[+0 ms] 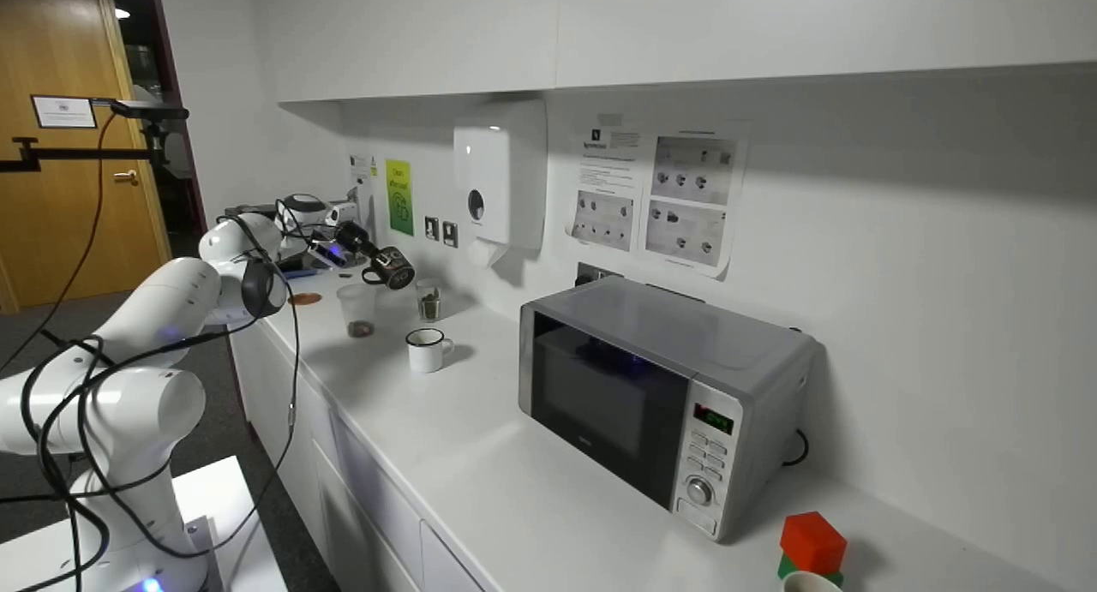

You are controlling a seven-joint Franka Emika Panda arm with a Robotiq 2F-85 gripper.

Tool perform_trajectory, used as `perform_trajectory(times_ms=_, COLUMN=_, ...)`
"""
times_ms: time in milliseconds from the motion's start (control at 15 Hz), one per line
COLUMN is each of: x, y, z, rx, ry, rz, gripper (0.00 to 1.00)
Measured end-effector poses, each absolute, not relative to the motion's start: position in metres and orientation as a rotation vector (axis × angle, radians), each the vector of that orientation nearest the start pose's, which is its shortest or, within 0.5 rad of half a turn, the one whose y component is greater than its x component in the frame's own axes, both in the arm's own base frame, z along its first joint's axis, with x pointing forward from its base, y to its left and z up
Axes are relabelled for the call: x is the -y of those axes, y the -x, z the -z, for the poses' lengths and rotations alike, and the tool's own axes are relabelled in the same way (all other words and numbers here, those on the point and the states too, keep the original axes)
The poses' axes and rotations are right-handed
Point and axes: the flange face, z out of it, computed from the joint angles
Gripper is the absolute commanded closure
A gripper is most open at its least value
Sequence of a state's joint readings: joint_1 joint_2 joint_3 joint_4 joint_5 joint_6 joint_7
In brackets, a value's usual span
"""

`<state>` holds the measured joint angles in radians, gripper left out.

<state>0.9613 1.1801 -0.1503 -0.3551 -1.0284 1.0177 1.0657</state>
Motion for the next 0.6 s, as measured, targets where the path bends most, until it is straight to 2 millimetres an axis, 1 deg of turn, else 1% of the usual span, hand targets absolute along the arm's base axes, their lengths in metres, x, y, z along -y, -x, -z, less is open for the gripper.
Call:
perform_trajectory(times_ms=133, x=-0.504, y=-0.532, z=-0.422, rx=0.548, ry=-1.943, rz=-0.793, gripper=0.91)
perform_trajectory(times_ms=200, x=-0.504, y=-0.532, z=-0.422, rx=0.548, ry=-1.943, rz=-0.793, gripper=0.98)
perform_trajectory(times_ms=333, x=-0.504, y=-0.532, z=-0.420, rx=0.546, ry=-1.946, rz=-0.788, gripper=0.98)
perform_trajectory(times_ms=600, x=-0.506, y=-0.532, z=-0.402, rx=0.526, ry=-1.960, rz=-0.750, gripper=0.98)
